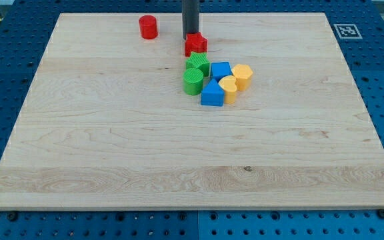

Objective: Move the red star above the blue cube

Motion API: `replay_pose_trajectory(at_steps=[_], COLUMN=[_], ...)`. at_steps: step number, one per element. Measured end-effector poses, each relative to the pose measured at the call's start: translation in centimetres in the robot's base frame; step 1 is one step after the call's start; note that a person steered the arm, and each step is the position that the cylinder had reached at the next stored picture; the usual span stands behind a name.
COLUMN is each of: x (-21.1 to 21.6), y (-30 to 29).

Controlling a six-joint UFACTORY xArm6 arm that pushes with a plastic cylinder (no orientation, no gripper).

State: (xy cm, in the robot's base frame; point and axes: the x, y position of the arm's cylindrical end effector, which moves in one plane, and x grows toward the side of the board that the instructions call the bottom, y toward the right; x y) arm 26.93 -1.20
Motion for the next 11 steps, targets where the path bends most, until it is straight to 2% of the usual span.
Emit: replay_pose_trajectory(at_steps=[2, 6, 11], x=[1.6, 2.8, 0.1], y=[-3.0, -1.0, 2.5])
